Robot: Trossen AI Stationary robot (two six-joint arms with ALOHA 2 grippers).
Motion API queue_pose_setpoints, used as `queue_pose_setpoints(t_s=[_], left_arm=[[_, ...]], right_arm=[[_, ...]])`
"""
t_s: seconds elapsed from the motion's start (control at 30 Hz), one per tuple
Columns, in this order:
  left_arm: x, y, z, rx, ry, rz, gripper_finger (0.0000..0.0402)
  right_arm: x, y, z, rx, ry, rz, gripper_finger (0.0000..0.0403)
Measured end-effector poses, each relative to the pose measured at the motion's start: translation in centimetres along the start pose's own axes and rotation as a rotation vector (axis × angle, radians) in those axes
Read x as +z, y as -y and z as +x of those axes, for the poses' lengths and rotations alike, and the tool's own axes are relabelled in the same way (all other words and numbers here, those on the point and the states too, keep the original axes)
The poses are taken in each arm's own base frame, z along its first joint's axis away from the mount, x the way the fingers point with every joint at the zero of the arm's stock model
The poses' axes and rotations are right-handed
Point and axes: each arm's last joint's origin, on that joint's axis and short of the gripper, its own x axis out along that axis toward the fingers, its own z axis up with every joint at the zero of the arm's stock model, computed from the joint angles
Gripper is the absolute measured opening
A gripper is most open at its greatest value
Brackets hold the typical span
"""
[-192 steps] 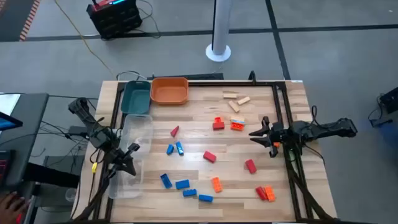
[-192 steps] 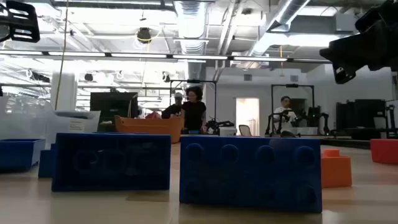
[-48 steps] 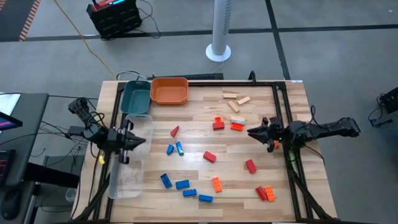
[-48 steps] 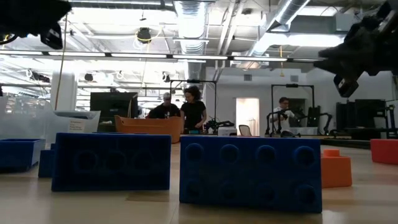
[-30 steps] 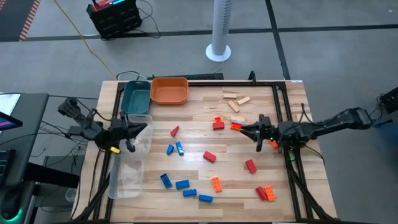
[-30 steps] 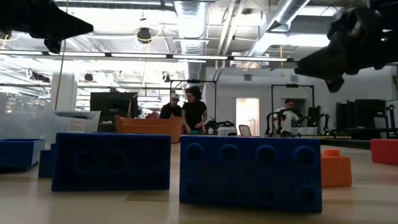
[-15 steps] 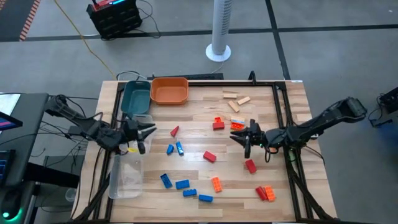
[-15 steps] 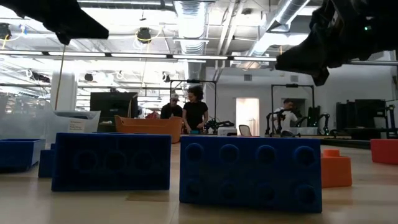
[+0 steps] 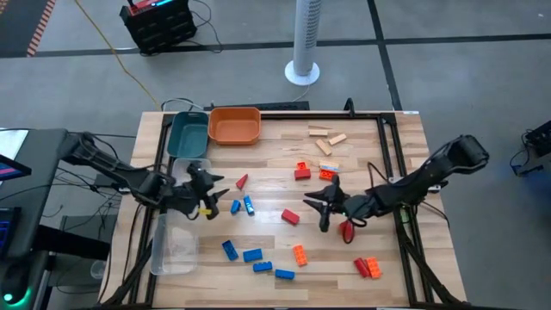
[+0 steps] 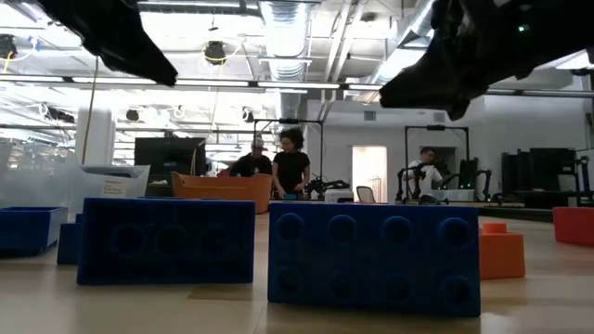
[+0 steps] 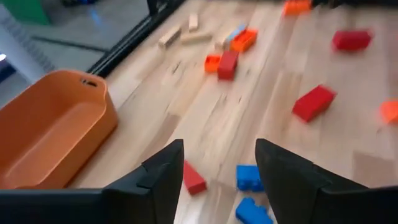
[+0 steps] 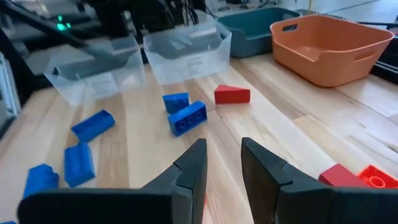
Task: Sort blocks
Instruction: Put the wooden red block into the blue bin
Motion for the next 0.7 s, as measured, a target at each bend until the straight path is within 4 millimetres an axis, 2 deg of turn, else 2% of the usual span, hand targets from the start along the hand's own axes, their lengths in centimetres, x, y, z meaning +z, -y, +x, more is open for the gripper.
queue_pose_setpoints(t_s=[0.17, 0.33, 0.53, 0.7], left_arm=[[1.4, 0.2, 2.4, 0.022, -0.117, -0.013, 0.0204], [2.3, -0.8, 5.9, 0.013, -0.252, -0.053, 0.0204], [2.2, -2.1, 10.2, 0.012, -0.400, -0.075, 0.0204], [1.2, -2.0, 13.1, 0.025, -0.509, -0.052, 0.0204]], right_arm=[[-0.2, -0.4, 0.7, -0.002, -0.009, -0.011, 0.0108], [-1.0, -1.1, 0.9, 0.023, -0.017, -0.020, 0.0108], [-2.0, -1.3, 1.4, 0.024, -0.036, -0.037, 0.0108], [-2.2, -1.0, 1.7, 0.007, -0.043, -0.058, 0.0108]])
